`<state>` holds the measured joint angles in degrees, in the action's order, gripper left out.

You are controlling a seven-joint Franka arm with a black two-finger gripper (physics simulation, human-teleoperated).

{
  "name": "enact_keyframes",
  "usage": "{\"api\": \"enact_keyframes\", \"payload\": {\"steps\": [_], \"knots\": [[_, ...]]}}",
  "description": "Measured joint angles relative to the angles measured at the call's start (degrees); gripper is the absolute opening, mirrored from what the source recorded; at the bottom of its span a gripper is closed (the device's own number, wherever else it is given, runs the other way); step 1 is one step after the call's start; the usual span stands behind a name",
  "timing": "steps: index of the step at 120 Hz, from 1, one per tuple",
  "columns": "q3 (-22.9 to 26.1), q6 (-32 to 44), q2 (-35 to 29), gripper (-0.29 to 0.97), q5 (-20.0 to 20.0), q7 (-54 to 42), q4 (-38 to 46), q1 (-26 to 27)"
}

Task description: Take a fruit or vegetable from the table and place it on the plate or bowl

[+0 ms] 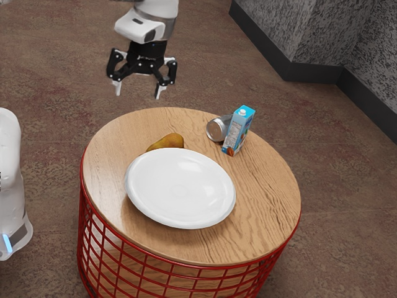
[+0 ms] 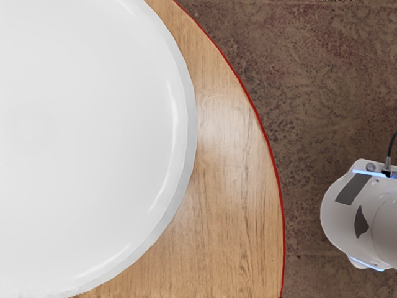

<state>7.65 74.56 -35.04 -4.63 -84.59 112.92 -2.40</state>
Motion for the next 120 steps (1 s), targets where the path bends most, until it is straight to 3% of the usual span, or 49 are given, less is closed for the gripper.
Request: {"api": "enact_keyframes", "payload": {"steps": [14, 32, 56, 76, 94, 120], "knots": [[0.2, -0.3, 0.3, 0.68, 0.3, 8.2, -0.3, -1.1], [0.0, -3.3, 0.3, 0.68, 1.0, 27.8, -3.6, -2.1], [-4.0, -6.5, 0.2, 0.68, 2.0, 51.7, -4.8, -2.4], [0.7, -4.6, 0.0, 0.68, 3.4, 66.4, -4.8, -0.1], [0.3, 1.1, -2.9, 0.68, -1.8, 75.9, 1.8, 1.9], [-0.2, 8.1, 4.5, 0.68, -6.8, 87.3, 3.8, 1.0]]}}
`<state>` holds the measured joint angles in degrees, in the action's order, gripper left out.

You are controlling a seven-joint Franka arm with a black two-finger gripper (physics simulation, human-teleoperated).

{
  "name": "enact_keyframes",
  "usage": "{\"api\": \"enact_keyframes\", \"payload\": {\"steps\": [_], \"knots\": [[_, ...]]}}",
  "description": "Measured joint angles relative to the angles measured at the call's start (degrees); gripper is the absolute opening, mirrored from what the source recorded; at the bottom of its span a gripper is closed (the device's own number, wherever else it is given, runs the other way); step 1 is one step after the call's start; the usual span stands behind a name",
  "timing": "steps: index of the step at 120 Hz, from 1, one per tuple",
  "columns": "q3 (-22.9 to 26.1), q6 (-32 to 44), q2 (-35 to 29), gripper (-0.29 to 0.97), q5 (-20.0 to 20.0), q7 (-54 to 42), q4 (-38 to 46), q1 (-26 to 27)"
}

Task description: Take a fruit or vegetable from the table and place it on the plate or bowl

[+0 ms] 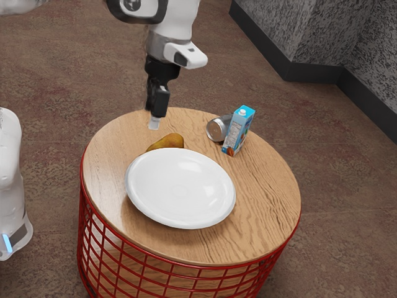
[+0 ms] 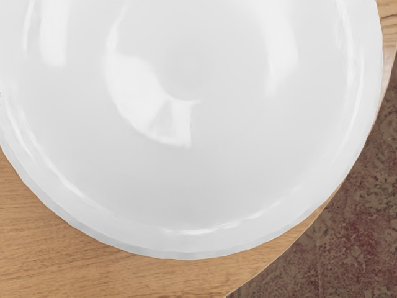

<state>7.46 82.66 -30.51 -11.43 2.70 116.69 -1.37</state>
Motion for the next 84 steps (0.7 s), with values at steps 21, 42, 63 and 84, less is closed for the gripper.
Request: {"api": "enact_keyframes", "payload": {"steps": [21, 42, 63, 84], "knots": [[-11.3, 2.5, 1.3, 0.68, -0.4, 6.0, -1.6, -0.4], [-12.4, 3.1, 2.1, 0.68, 2.8, 9.9, -5.3, -0.8], [-12.8, 5.2, 9.2, 0.68, 5.9, 12.1, -5.1, -1.3], [-19.0, 7.5, 8.5, 0.68, 7.8, 12.0, -3.3, -1.0]]}}
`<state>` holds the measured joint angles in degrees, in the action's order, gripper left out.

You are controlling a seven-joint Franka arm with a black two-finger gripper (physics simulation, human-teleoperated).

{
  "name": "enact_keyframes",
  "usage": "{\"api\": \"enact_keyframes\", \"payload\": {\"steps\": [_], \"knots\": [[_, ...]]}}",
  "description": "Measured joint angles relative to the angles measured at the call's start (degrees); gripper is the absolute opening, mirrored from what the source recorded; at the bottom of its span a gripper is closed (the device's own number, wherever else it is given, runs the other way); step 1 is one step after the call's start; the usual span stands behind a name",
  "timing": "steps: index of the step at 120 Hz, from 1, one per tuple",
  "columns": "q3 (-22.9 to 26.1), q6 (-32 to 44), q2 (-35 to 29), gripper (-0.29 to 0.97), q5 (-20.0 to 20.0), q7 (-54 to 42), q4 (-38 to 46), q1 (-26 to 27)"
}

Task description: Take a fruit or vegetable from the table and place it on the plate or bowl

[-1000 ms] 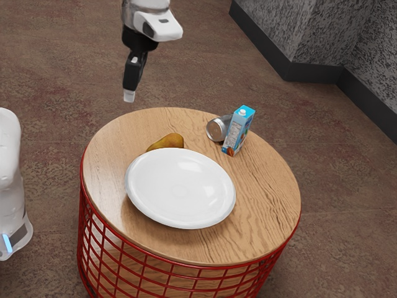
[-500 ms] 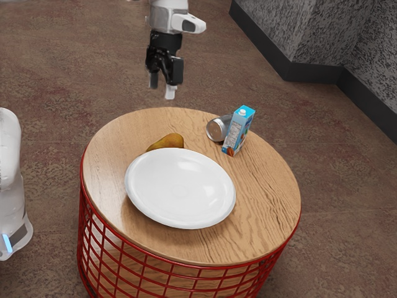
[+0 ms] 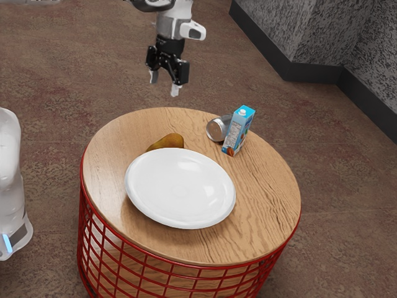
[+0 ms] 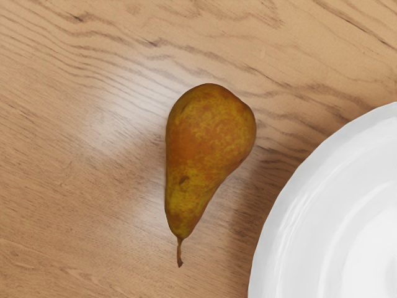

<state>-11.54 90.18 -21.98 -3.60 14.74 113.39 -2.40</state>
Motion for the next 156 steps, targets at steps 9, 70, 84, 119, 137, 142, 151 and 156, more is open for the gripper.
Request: {"api": "enact_keyframes", "payload": {"steps": [9, 70, 84, 119, 137, 142, 151, 156], "knots": [[-0.9, 1.5, -0.1, 0.68, 0.8, -0.2, 1.1, 2.8], [-11.9, 7.0, 5.6, 0.68, 1.8, -5.9, 7.0, 8.3], [-11.9, 6.2, 6.8, 0.68, 1.4, -7.3, 7.3, 9.0], [-11.8, 5.1, 7.9, 0.68, -1.8, -9.8, 8.1, 14.2], [-13.2, 5.1, 8.4, 0.68, -2.0, -10.7, 8.2, 13.8], [-13.8, 5.2, 8.5, 0.68, -1.9, -11.0, 8.2, 13.7], [-14.2, 5.4, 8.7, 0.68, -1.7, -11.3, 8.2, 13.7], [-14.2, 5.7, 9.1, 0.68, -1.4, -11.5, 8.2, 13.7]]}}
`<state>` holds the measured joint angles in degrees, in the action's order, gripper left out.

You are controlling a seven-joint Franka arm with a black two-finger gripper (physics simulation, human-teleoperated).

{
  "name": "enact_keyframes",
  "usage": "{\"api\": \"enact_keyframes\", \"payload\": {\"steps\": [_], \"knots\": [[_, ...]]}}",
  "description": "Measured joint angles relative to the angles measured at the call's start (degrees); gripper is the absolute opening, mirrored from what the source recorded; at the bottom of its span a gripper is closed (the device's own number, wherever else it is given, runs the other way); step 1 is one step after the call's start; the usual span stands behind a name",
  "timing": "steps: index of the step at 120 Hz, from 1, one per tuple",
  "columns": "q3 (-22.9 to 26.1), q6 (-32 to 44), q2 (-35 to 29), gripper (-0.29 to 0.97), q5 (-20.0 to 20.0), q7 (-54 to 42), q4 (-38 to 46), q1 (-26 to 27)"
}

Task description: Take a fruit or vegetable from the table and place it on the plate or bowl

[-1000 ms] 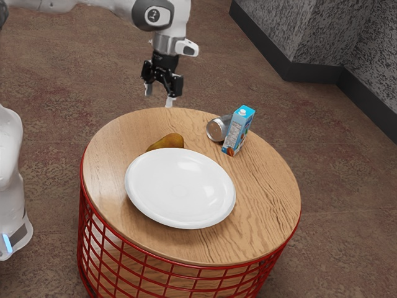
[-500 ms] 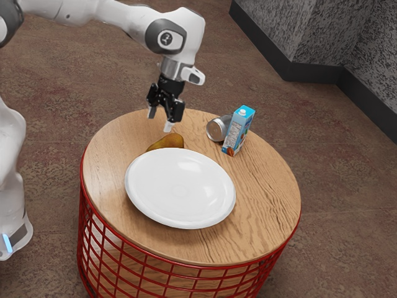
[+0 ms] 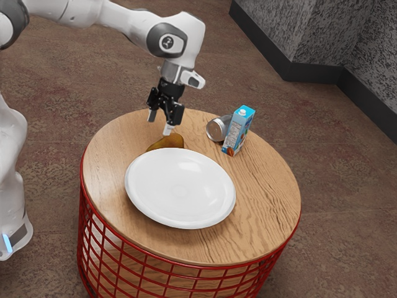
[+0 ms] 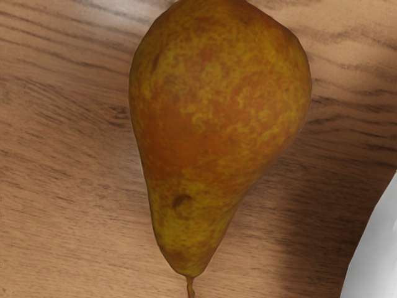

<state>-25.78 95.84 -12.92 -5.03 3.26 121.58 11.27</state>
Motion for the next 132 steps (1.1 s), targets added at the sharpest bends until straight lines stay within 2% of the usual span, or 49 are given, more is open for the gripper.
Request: {"api": "enact_keyframes", "payload": {"steps": [20, 56, 132], "knots": [[-0.5, 0.9, 0.6, 0.68, 0.3, -0.6, -0.1, 0.3], [-0.5, 3.4, 2.1, 0.68, -1.8, -1.3, -0.8, 1.1], [-0.5, 11.5, 8.8, 0.68, -2.7, -1.8, -0.8, 0.5]]}}
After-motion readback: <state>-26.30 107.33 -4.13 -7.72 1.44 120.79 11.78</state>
